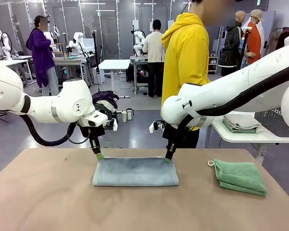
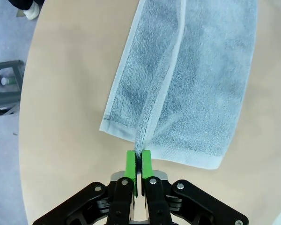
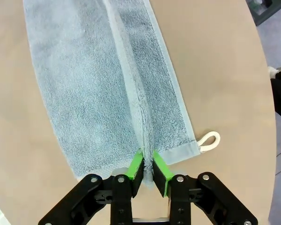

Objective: Fold the towels and place them in the basket.
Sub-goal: When a person lays out a Towel with hook on the table, fold it in half twice.

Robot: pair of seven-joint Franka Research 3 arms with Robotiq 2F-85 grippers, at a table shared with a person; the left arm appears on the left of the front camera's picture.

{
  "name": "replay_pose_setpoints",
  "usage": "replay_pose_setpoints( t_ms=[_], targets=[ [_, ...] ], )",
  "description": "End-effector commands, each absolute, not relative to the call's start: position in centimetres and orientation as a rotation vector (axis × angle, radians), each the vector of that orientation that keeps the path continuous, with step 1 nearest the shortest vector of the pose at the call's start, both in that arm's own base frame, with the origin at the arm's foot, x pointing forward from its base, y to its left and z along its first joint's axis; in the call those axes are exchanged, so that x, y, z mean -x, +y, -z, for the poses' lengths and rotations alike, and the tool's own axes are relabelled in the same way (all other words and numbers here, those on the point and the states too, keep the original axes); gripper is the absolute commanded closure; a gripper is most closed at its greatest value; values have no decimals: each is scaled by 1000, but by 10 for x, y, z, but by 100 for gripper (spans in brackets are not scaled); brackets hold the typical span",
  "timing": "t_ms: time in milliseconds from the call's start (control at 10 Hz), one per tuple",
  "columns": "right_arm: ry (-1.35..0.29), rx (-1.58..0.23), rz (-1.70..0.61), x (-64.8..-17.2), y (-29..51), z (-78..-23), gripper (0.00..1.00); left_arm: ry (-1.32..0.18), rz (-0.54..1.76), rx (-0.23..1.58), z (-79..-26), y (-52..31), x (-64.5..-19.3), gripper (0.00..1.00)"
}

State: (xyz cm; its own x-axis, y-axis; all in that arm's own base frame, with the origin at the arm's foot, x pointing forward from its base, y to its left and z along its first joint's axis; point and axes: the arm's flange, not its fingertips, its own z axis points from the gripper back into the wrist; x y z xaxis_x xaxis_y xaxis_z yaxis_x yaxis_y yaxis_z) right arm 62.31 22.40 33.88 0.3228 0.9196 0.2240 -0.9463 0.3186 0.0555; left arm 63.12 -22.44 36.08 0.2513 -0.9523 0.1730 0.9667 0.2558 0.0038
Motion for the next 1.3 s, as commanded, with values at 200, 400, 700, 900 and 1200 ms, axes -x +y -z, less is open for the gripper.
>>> replay_pose_setpoints(
  t_ms=[200,400,700,900,1200],
  targets=[
    [-168,-200,-1236,-633,226,-333,89,-111,1330,136,-357,-225,-648,94],
    [-169,-199,-1240,-634,224,-332,89,-102,1335,129,-356,-227,-649,94],
    [-182,-183,-1256,-634,230,-333,34,-121,1345,140,-357,-229,-648,37],
    [-189,-176,-1255,-633,229,-338,0,-145,1358,135,-366,-227,-644,2],
    [-196,-162,-1261,-629,232,-342,11,-138,1367,140,-366,-226,-642,0]
  ],
)
